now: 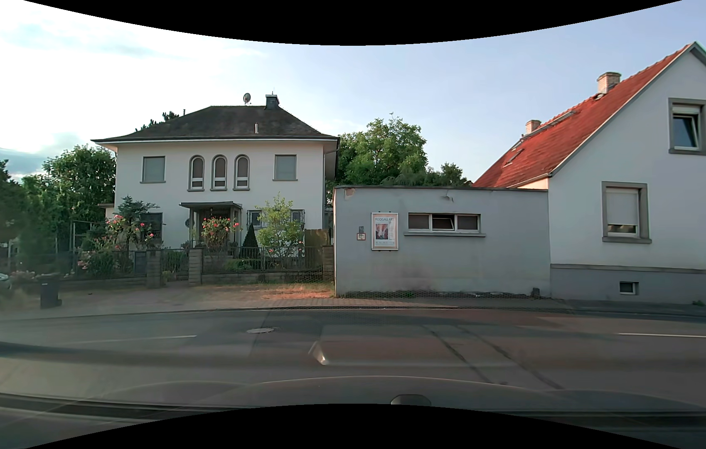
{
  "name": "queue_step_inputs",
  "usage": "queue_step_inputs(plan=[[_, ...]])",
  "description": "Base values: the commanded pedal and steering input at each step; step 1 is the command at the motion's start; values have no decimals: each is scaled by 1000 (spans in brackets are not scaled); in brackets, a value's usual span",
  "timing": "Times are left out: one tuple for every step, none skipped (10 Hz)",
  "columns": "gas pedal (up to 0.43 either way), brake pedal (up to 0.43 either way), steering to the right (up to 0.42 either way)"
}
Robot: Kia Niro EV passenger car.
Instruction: Follow the waypoints while adhering to traffic rules and regulations
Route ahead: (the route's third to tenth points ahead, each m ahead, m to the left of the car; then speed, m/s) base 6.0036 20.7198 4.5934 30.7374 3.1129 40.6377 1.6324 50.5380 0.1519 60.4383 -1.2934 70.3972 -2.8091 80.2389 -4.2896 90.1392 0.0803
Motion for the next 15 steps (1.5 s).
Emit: queue_step_inputs(plan=[[0, 110, -222], [0, 104, -222], [0, 104, -222], [0, 104, -222], [0, 104, -222], [0, 104, -222], [0, 104, -222], [0, 104, -222], [0, 104, -222], [0, 98, -223], [0, 91, -223], [0, 85, -224], [0, 79, -224], [0, 67, -225], [0, 24, -225]])
